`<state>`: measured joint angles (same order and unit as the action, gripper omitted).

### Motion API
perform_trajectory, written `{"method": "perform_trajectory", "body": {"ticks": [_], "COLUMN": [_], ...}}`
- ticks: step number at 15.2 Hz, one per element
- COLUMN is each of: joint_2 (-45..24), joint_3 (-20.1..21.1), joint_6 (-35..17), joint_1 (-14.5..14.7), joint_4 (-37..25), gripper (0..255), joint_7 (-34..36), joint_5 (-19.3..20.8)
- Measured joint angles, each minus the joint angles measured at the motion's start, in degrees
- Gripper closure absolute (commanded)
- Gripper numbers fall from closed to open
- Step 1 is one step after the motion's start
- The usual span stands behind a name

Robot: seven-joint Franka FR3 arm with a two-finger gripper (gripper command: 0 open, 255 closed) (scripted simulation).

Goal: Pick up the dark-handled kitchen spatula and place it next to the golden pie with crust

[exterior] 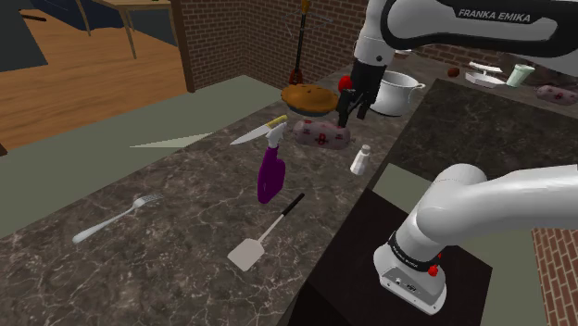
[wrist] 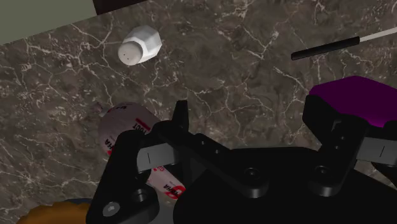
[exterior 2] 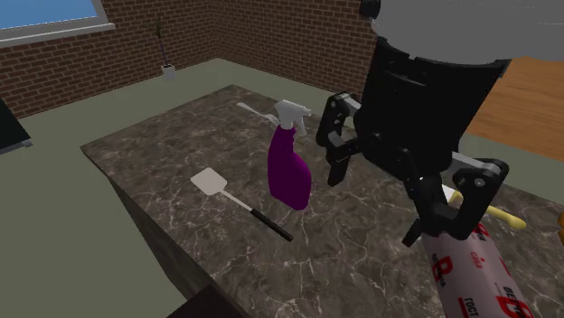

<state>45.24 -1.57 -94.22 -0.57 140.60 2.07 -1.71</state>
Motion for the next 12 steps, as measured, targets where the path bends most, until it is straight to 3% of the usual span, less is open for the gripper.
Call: {"method": "perform_trajectory", "body": {"ticks": [4, 9, 12], "joint_2": [3.3, 9.8, 11.1], "joint_3": [3.3, 12.8, 19.3], "joint_6": [-0.6, -3.2, -4.5], "joint_1": [-1.0, -2.2, -2.6], "joint_4": [3.4, 11.2, 12.8], "gripper": [0, 0, 0], "joint_7": [7.0, 24.7, 35.9], "joint_5": [-2.1, -8.9, -13.7]}}
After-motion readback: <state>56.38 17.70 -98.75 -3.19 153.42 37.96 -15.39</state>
